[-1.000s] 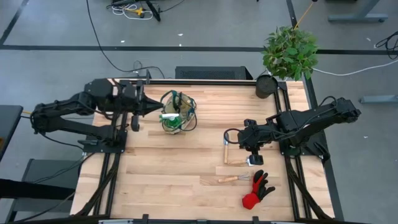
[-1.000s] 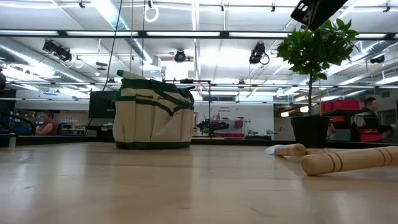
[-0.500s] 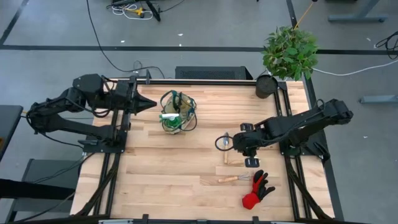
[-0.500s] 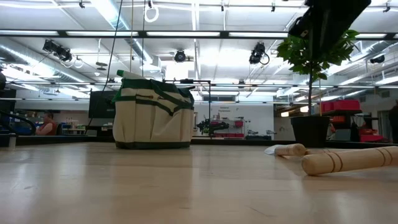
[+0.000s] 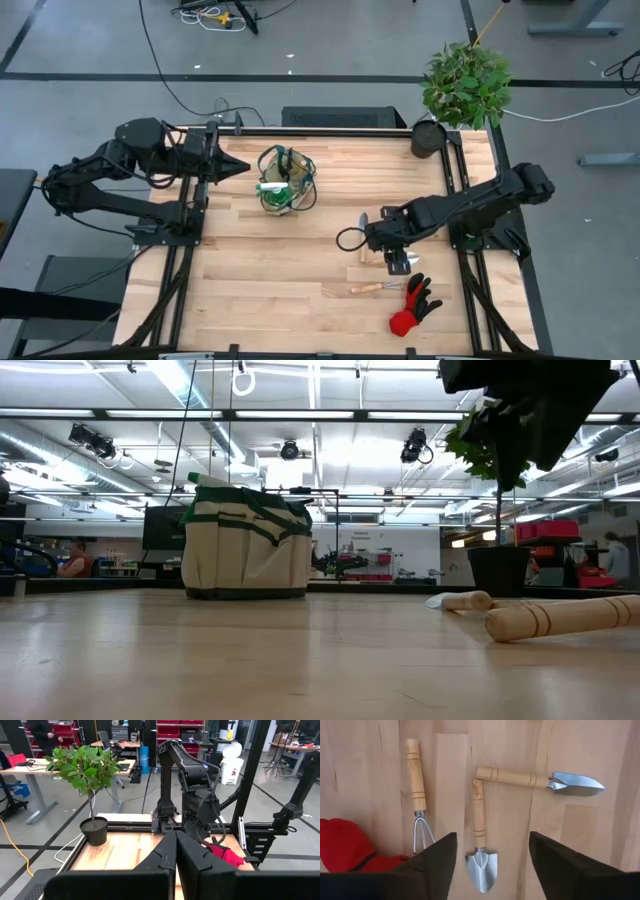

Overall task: Pick & Place Garden tools in Gardening bag
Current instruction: Put the right brown trowel into the gardening bag

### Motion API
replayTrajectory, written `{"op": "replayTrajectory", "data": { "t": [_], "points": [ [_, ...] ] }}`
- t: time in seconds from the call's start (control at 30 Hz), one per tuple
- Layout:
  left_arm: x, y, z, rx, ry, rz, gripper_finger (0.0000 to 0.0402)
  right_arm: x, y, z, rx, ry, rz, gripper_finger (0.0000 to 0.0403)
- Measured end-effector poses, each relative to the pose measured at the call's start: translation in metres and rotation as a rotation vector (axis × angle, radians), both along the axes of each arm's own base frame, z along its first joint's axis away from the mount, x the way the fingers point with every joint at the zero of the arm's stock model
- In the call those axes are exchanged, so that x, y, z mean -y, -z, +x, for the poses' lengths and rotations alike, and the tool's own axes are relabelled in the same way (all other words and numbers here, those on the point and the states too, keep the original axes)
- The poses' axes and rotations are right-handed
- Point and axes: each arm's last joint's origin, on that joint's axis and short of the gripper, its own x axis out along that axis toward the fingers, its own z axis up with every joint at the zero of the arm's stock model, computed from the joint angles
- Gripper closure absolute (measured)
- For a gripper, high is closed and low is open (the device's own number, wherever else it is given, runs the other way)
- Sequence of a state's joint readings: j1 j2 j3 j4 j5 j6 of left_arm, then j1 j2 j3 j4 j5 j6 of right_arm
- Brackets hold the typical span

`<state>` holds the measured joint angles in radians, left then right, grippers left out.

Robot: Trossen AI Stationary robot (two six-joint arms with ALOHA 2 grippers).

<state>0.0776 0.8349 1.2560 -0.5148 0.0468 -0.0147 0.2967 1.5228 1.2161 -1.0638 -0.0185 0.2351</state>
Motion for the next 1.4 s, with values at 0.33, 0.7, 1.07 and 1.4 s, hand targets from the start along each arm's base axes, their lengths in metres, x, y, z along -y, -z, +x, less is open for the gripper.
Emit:
{"op": "replayTrajectory", "data": {
  "t": [0.33, 0.7, 1.07, 1.4],
  "points": [
    [0.000, -0.002, -0.004, 0.013, 0.000, 0.002, 0.0392, -0.014, 0.022, 0.001, 0.011, 0.037, 0.023, 0.0132],
    [0.001, -0.004, -0.011, 0.033, 0.003, 0.004, 0.0392, -0.013, 0.071, -0.012, -0.003, 0.035, 0.046, 0.0142],
    [0.001, -0.004, -0.013, 0.037, -0.004, 0.007, 0.0392, -0.010, 0.097, -0.021, 0.021, 0.023, 0.052, 0.0142],
    [0.001, -0.005, -0.013, 0.039, -0.007, 0.030, 0.0392, -0.007, 0.113, -0.026, 0.075, -0.020, 0.028, 0.0145]
  ]
}}
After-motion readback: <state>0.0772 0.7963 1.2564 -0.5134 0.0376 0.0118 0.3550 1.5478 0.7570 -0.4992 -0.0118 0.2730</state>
